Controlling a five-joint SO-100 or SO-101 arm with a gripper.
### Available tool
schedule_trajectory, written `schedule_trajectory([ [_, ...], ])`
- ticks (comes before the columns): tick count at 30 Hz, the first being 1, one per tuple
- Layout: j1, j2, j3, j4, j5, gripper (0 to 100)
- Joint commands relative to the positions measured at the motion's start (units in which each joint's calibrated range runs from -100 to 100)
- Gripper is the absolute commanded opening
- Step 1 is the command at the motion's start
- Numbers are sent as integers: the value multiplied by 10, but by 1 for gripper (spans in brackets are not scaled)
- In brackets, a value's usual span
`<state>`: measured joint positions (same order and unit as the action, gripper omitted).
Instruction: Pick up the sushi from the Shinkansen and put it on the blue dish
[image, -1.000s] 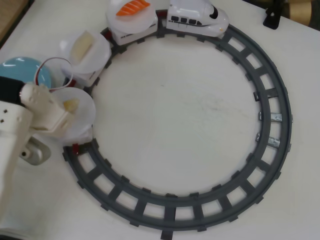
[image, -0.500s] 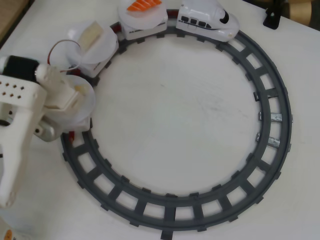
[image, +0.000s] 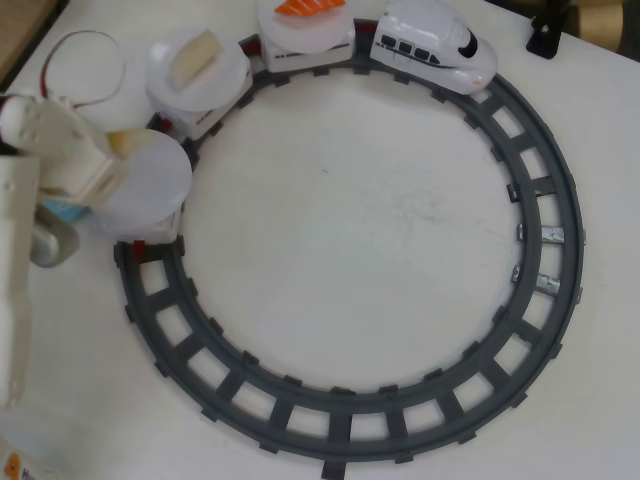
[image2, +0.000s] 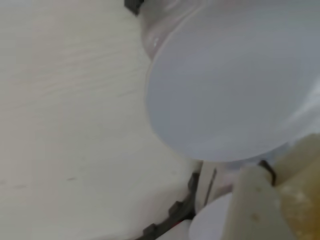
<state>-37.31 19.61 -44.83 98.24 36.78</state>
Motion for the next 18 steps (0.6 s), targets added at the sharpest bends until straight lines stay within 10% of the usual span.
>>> schedule_trajectory([
  [1, -37, -3, -29, 10, -16, 4],
  [18, -196, 56, -21, -34, -70, 3],
])
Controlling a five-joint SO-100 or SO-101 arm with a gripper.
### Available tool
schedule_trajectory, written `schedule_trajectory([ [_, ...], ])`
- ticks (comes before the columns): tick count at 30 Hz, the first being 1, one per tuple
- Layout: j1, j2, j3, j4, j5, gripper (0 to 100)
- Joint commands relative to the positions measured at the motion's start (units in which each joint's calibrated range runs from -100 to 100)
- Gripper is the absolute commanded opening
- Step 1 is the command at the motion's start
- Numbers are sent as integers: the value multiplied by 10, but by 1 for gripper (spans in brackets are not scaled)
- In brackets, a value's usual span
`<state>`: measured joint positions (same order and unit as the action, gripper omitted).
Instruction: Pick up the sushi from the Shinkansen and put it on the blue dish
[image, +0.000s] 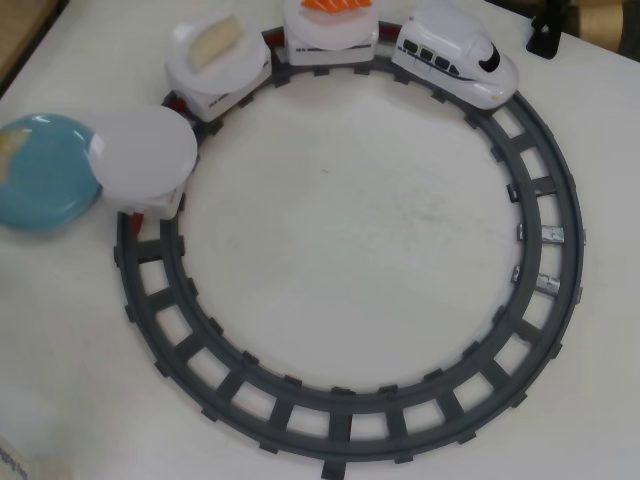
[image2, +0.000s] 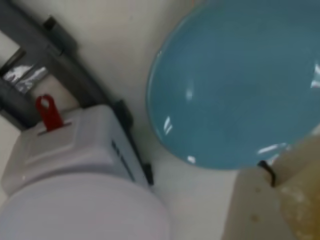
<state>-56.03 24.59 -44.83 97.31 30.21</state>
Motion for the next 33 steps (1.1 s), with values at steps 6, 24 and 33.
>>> schedule_trajectory([
  [6, -24, 54, -21, -67, -4, 3],
  [24, -30, 163, -21, -168, -13, 4],
  [33, -23, 190, -21, -184, -13, 9],
])
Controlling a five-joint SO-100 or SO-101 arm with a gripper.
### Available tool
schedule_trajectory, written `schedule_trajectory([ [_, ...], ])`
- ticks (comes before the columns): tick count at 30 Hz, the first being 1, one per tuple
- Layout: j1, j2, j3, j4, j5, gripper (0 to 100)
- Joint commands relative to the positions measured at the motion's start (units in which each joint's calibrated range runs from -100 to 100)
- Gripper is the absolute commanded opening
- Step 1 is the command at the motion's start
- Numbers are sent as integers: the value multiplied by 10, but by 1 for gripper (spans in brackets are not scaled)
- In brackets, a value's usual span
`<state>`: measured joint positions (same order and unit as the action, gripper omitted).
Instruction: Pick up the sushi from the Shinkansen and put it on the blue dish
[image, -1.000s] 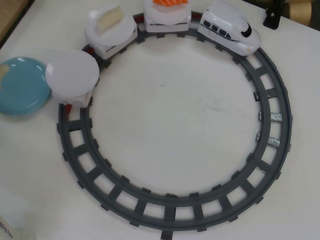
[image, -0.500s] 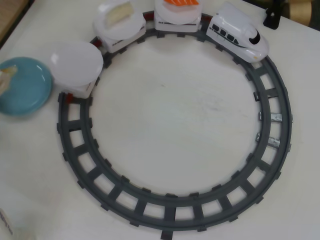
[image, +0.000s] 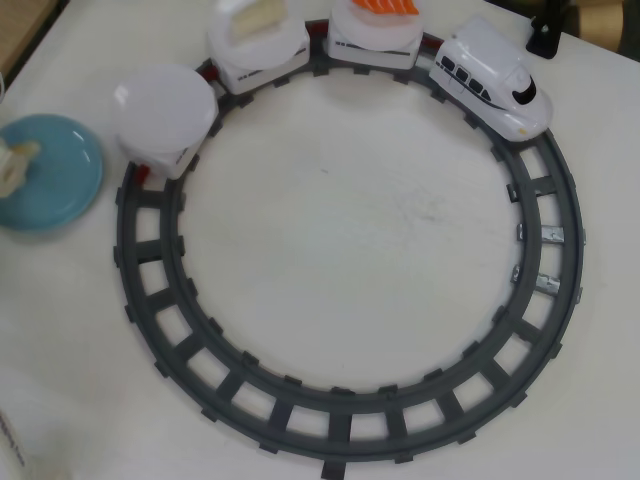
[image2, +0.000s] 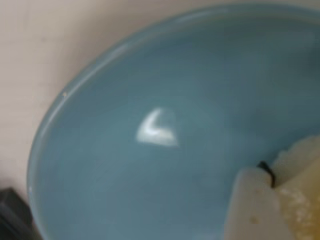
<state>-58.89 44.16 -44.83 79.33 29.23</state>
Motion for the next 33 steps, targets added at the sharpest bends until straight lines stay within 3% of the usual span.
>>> schedule_trajectory([
  [1, 5, -4, -21, -4, -4, 11],
  [6, 6, -8, -21, -4, -4, 20],
  [16, 17, -18, -38, 5, 2, 20],
  [29, 38, -15, -288, 198, 13, 20],
  [33, 58, -24, -316, 199, 8, 20],
])
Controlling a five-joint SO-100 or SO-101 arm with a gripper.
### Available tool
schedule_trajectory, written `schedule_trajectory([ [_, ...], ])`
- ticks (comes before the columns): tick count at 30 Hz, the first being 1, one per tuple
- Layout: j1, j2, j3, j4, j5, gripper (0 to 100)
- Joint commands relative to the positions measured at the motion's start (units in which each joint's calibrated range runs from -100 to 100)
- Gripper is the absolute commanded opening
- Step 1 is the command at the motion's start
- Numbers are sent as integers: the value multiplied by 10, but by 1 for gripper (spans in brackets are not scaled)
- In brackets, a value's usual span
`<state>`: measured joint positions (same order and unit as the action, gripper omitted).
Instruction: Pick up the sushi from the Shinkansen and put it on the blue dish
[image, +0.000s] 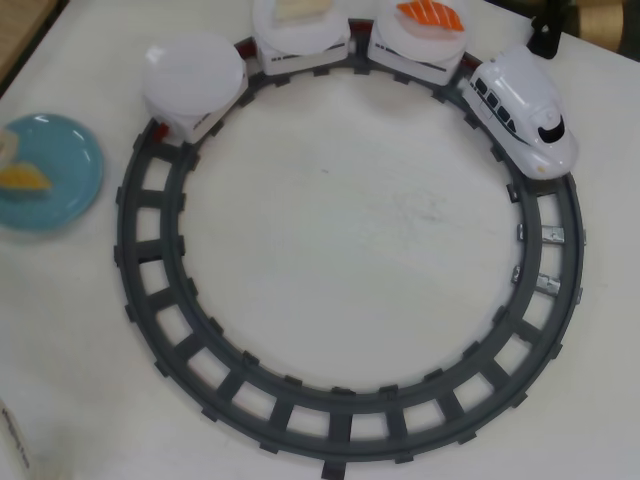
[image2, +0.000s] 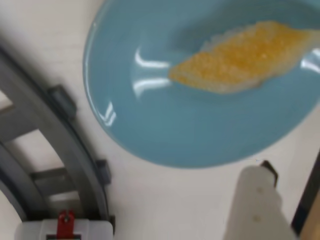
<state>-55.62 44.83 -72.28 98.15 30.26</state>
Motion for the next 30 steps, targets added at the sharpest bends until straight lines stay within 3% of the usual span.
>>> schedule_trajectory([
  [1, 34, -41, -40, 11, -2, 20],
  [9, 122, -152, 67, 11, -29, 19],
  [22, 315, -336, 163, 11, -259, 19],
  [30, 318, -387, 270, -12, -293, 19],
])
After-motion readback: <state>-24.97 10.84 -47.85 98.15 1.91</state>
